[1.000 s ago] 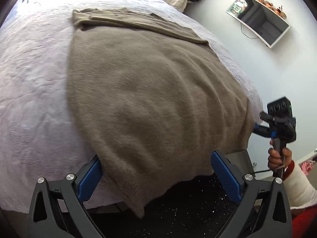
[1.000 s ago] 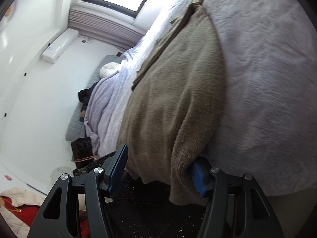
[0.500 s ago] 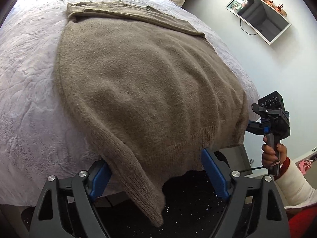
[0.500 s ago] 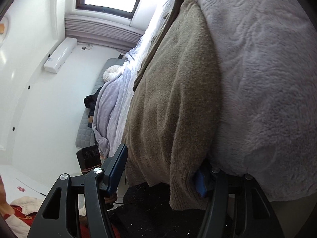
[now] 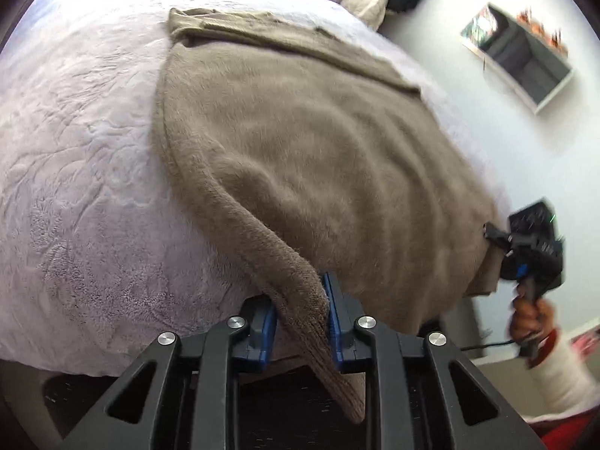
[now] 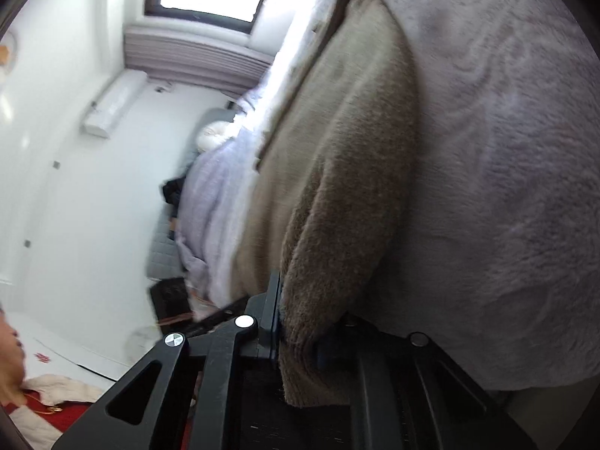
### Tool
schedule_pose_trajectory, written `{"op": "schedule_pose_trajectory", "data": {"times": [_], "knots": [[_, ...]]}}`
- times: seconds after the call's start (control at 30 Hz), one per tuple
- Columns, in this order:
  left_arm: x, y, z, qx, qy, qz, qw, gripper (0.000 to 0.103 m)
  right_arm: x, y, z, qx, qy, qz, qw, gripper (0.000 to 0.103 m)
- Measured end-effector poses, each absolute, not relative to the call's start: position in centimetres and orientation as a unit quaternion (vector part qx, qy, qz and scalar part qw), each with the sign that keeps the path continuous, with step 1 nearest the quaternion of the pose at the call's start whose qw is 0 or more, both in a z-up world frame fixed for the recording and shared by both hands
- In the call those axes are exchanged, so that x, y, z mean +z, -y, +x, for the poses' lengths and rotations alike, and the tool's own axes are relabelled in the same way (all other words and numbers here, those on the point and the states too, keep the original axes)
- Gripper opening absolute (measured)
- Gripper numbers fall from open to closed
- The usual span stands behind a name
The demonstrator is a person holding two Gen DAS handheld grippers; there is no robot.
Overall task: Fold small clothes
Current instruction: 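Lift the hem with both tools and fold it up toward the collar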
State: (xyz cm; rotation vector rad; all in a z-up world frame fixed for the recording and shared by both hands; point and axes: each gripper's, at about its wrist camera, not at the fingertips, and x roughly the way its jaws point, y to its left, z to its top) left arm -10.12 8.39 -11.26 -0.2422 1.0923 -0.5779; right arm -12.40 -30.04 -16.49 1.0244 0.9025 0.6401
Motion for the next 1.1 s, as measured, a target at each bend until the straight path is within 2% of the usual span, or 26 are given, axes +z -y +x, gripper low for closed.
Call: {"op": "schedule_pose_trajectory", "data": {"times": [0.17, 0.53, 0.7, 0.73, 0.77, 0.8, 0.83, 0.93, 1.1], "knots": [[-7.8, -9.2, -9.3, -0.291, -0.471, -0.139, 0.821, 0.025, -13.9, 29.8, -11.2, 0.338, -0.345, 0.504, 0.716, 0.014], [-1.2, -9.5, -3.3, -0.297, -0.403, -0.141, 0.854, 0.024, -7.2, 29.6, -5.8, 0.387, -0.282, 0.480, 0.735, 0.014], [-1.3, -8.6, -0.8, -0.293, -0.431, -0.124, 0.844, 0.025, -6.2, 29.6, -4.2, 0.390, -0.290, 0.463, 0.741, 0.014], [-1.8, -8.6, -0.8, -0.288, -0.452, -0.107, 0.837, 0.033, -6.3, 29.6, -4.3, 0.391, -0.296, 0.462, 0.739, 0.014], [-2.6, -8.6, -1.0, -0.280, -0.472, -0.093, 0.831, 0.064, -6.7, 29.5, -4.5, 0.393, -0.303, 0.459, 0.737, 0.014], [-3.5, -9.0, -1.7, -0.266, -0.483, -0.088, 0.830, 0.080, -7.3, 29.5, -4.8, 0.393, -0.311, 0.458, 0.734, 0.014], [-4.1, -9.5, -2.5, -0.257, -0.481, -0.088, 0.833, 0.091, -7.9, 29.6, -5.2, 0.390, -0.315, 0.460, 0.733, 0.014], [-6.2, -10.5, -5.0, -0.241, -0.505, -0.083, 0.825, 0.091, -10.0, 30.1, -6.3, 0.368, -0.333, 0.478, 0.725, 0.017], [-8.9, -11.3, -7.8, -0.259, -0.532, -0.136, 0.795, 0.091, -12.3, 31.3, -8.8, 0.355, -0.336, 0.503, 0.713, 0.017]]}}
